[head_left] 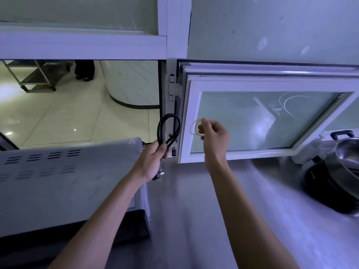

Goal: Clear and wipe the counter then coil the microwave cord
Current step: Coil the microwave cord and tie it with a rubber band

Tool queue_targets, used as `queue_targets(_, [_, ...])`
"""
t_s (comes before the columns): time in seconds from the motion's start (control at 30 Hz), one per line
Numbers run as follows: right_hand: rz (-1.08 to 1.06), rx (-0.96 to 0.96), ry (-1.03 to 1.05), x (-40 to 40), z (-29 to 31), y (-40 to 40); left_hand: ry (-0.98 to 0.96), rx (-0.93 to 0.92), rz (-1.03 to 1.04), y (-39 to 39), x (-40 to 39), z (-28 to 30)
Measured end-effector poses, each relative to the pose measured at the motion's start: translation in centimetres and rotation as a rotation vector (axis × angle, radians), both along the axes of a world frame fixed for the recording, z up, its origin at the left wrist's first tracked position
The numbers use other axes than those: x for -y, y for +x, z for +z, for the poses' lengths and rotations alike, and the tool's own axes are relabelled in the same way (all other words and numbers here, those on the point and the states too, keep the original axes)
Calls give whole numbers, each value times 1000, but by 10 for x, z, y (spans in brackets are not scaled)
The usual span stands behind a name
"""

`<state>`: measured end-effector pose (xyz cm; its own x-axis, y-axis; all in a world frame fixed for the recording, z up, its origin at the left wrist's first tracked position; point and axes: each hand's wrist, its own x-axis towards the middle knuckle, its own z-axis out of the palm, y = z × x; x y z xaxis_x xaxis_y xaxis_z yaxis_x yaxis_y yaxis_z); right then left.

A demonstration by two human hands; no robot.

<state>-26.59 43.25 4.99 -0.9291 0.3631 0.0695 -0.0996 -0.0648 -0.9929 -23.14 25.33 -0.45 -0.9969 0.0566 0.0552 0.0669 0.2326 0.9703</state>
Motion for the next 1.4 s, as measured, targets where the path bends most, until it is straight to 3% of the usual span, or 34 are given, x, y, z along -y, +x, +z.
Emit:
queue_targets(0.3, [96, 220, -276, -26, -51, 33, -73, -3, -33, 4, -9, -20])
queue_targets(0.7, [186, 192, -353, -36, -58, 51, -88, 73, 4, 8, -13, -33])
queue_targets(1.07, [258, 99, -294, -34, -65, 53, -68, 158, -10, 14, -12, -37])
queue_targets(1.27, [310, -12, -82, -33, -67, 56, -155, 137, -23, 17, -10, -40])
queue_targets(1.4, [336, 45, 7, -36, -55, 55, -230, 124, -39, 18, -7, -41])
